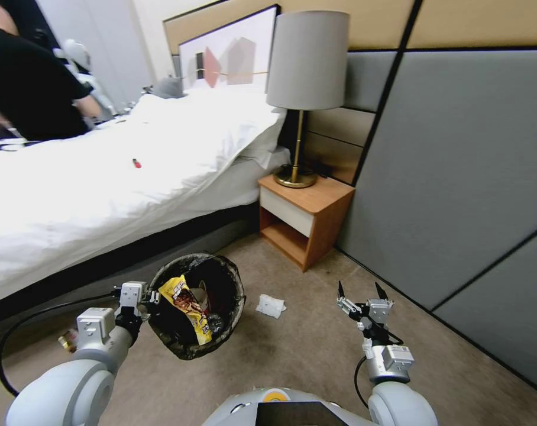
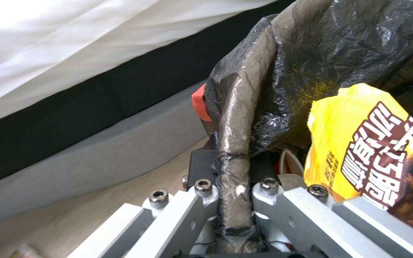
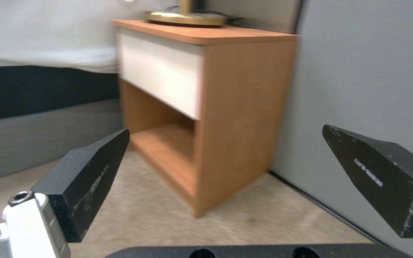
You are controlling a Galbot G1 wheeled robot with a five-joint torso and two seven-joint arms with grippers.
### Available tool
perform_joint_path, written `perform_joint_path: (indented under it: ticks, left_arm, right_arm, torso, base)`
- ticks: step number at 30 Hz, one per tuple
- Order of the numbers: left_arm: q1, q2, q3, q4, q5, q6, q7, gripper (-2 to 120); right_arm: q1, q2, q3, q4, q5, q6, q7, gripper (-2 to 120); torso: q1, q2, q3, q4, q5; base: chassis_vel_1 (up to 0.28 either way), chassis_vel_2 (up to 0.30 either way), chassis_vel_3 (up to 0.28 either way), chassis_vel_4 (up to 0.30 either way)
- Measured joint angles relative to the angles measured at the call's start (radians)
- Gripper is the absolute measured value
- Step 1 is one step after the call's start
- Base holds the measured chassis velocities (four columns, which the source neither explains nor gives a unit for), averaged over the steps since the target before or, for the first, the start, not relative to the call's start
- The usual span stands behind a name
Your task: Pick up the trash bin, then pick up the garbage from the floor and place it into the trash bin.
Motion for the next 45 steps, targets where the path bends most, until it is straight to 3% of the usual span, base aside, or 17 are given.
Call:
perform_joint_path:
  ticks: [11,13,21,25,29,36,45]
  left_arm:
    - [0.003,-0.001,0.001,0.008,-0.001,-0.020,-0.010,1]
    - [0.011,-0.009,0.000,0.000,-0.001,-0.020,-0.015,1]
    - [0.017,-0.013,0.012,-0.001,0.006,-0.013,-0.028,1]
    - [0.025,-0.001,0.011,-0.002,0.008,-0.010,-0.035,1]
    - [0.036,0.002,0.010,-0.002,0.009,-0.004,-0.044,1]
    - [0.048,0.010,0.006,-0.002,0.015,-0.001,-0.048,1]
    - [0.050,0.004,0.016,-0.002,0.010,0.000,-0.044,1]
  right_arm:
    - [0.027,-0.029,-0.003,-0.009,0.026,-0.062,0.001,100]
    - [0.086,-0.075,-0.002,-0.029,0.070,-0.134,-0.003,100]
    - [0.218,-0.178,-0.024,-0.072,0.202,-0.263,-0.032,100]
    - [0.363,-0.300,-0.100,-0.170,0.294,-0.302,-0.037,100]
    - [0.486,-0.374,-0.193,-0.269,0.385,-0.328,-0.042,100]
    - [0.703,-0.411,-0.357,-0.426,0.508,-0.374,-0.043,100]
    - [0.795,-0.421,-0.450,-0.593,0.555,-0.402,-0.102,100]
  torso:
    - [0.000,0.000,0.000,-0.0005,0.0000]
    - [0.000,0.000,0.000,-0.0002,0.0001]
    - [0.000,0.000,0.000,-0.0001,0.0002]
    - [0.000,0.000,0.000,-0.0001,0.0002]
    - [0.000,0.000,0.000,-0.0003,0.0000]
    - [0.000,0.000,0.000,0.0003,0.0001]
    - [0.000,0.000,0.000,-0.0004,0.0000]
  base:
    - [0.016,0.017,0.015,0.013]
    - [0.000,0.000,0.000,0.000]
    - [0.000,0.000,0.000,0.000]
    - [0.000,0.000,0.000,0.000]
    - [0.000,0.000,0.000,0.000]
    - [0.000,0.000,0.000,0.000]
    - [0.000,0.000,0.000,0.000]
